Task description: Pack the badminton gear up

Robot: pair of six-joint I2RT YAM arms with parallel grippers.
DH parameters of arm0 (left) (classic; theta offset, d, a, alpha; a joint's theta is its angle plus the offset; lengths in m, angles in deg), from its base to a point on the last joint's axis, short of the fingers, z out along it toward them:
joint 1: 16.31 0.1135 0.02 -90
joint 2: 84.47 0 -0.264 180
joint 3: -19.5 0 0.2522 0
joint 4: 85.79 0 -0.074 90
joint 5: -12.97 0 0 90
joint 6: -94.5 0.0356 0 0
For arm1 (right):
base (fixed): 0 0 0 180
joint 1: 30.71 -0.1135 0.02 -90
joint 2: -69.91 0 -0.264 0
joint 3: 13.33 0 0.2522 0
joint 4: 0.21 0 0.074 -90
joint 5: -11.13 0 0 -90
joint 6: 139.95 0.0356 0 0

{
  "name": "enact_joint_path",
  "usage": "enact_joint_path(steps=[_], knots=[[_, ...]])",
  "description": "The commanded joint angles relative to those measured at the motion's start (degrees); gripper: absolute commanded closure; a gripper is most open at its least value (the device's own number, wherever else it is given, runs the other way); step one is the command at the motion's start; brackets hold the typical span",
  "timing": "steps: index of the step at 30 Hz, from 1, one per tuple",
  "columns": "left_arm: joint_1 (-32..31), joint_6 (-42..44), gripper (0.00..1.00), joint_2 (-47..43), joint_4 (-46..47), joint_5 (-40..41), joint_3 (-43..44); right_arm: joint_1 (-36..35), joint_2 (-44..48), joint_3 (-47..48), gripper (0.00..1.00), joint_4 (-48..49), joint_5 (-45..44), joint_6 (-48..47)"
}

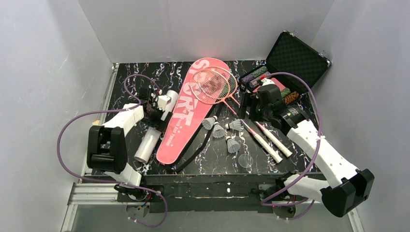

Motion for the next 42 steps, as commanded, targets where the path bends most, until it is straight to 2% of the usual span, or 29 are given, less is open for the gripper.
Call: enact_joint_path(steps=[1,6,8,10,15,20,29,38,42], knots=[[-0.55,5.57,0.15,1.41,1.70,-2.82,1.68,-0.31,-1.50,1.33,0.09,1.49,1.29,-0.50],[-0.55,7.85,0.50,1.63,2.61,-1.16,-0.37,-1.96,-5.96,3.35,0.10,1.50,1.33,-1.55],[-0.56,8.25,0.61,-0.16,3.08,-0.68,-1.55,-3.77,-8.62,4.57,0.10,1.76,0.61,-2.16],[-0.56,8.92,0.68,-2.82,2.87,-0.59,-2.50,-5.98,-11.49,5.88,0.10,2.10,-0.54,-2.76],[-0.56,11.54,0.68,-11.14,-1.48,0.30,-1.91,-11.92,-19.40,10.46,0.10,2.39,-5.00,-5.32],[-0.56,13.25,0.68,-19.82,-7.43,0.36,-0.60,-14.78,-25.90,13.96,0.14,4.02,-7.07,-7.73],[-0.47,13.75,0.69,-30.66,-13.49,-7.25,-3.50,-17.56,-33.81,15.22,0.19,8.98,-8.42,-10.12],[1.02,14.15,0.68,-33.57,-14.22,-6.93,-5.67,-17.80,-39.76,15.70,0.25,13.27,-11.19,-10.37],[2.16,14.34,0.68,-32.96,-14.58,-7.82,-4.63,-17.80,-41.97,16.14,0.33,14.67,-12.09,-9.96]])
